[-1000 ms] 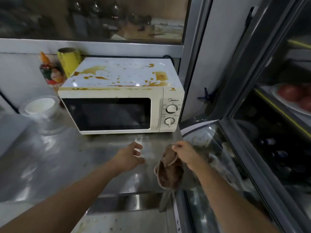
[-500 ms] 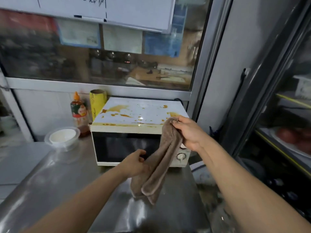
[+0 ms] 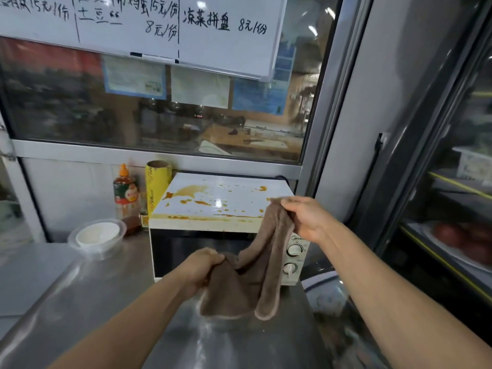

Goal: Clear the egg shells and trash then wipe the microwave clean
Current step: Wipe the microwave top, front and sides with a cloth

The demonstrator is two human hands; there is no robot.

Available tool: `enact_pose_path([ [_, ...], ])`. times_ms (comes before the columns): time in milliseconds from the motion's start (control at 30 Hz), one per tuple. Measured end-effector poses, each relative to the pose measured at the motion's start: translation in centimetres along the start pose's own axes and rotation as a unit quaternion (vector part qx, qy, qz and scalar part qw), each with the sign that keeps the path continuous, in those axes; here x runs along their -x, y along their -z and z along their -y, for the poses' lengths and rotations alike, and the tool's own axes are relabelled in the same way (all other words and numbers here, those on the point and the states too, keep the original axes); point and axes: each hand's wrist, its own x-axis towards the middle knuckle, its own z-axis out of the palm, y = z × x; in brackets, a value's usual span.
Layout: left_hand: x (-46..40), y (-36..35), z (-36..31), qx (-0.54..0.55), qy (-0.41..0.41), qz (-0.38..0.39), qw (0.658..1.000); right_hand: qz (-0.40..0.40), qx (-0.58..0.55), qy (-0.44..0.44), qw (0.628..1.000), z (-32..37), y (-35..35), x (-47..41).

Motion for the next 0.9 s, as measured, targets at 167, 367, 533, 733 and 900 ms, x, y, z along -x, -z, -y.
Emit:
enact_pose_path([
  [167, -0.1, 1.4, -2.7, 0.086, -0.077, -0.055, 0.992, 0.013, 0.039, -0.055, 0.998, -2.5, 0.9, -0.6],
  [367, 0.0, 3.2, -4.2, 0.107, -0.105, -0.113, 0.982, -0.075, 0.338, 0.019, 0.938, -4.9, 0.2, -2.0],
  [533, 0.6, 4.8, -4.1, 0.105, -0.103, -0.151, 0.978, -0.096, 0.332, 0.074, 0.936, -5.4, -0.9, -2.7],
  [733, 1.5, 6.3, -4.5, 0.144, -0.114, -0.181, 0.966, -0.067, 0.235, 0.042, 0.969, -5.2, -2.4, -2.9],
  [900, 1.6, 7.7, -5.6, 0.191, -0.115, -0.188, 0.957, 0.05, 0.032, -0.087, 0.994, -4.8, -3.4, -2.7],
])
